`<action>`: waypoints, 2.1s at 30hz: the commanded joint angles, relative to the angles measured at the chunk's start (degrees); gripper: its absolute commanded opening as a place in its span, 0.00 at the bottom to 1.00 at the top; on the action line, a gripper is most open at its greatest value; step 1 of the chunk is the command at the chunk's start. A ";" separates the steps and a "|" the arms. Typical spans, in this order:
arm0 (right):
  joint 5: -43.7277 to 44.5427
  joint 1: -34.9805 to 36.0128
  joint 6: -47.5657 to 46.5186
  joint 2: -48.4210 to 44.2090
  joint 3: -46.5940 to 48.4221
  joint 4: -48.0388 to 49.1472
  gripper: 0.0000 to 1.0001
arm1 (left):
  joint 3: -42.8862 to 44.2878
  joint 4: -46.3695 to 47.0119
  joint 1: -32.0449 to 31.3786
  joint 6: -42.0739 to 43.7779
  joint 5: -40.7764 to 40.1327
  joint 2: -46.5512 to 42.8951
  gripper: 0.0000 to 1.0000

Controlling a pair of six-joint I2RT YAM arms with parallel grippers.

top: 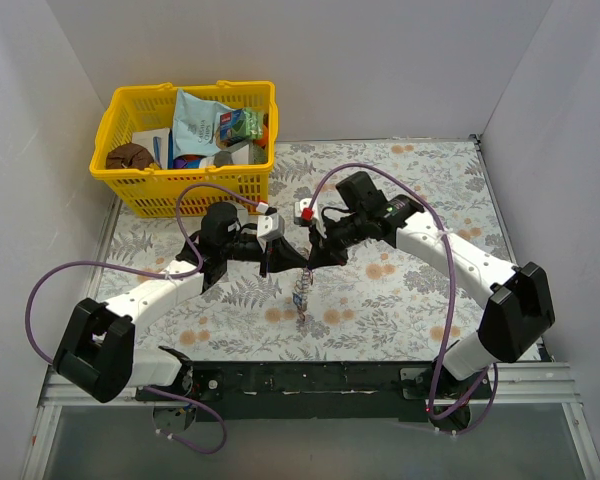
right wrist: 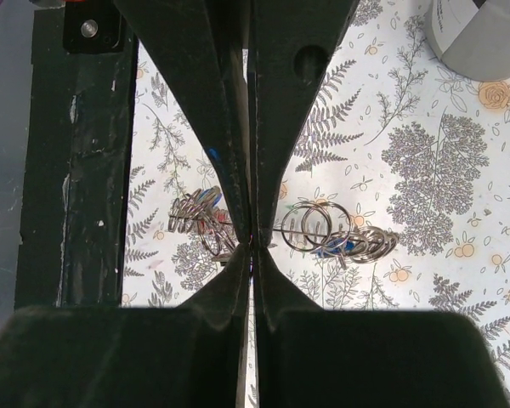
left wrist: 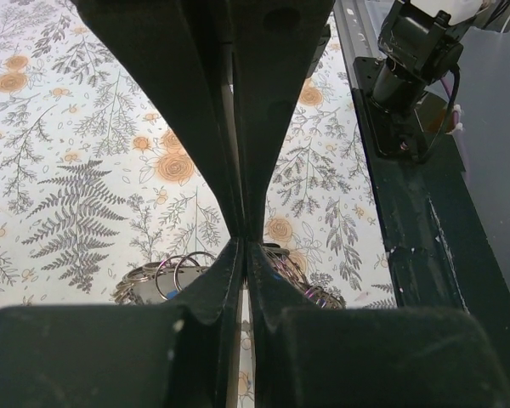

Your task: Put the keys on the keyring

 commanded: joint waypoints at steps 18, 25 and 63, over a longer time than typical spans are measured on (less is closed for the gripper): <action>-16.37 -9.90 14.44 -16.31 -15.15 28.34 0.57 | -14.84 53.78 -0.10 -26.16 -9.73 -6.02 0.00; -18.75 -8.76 18.13 -15.96 -15.94 33.36 0.54 | -16.43 70.23 -0.01 -34.33 -8.06 -1.98 0.00; -19.02 -6.30 15.59 -9.63 -16.64 32.14 0.03 | -15.46 72.88 -0.10 -34.43 -8.06 -4.34 0.00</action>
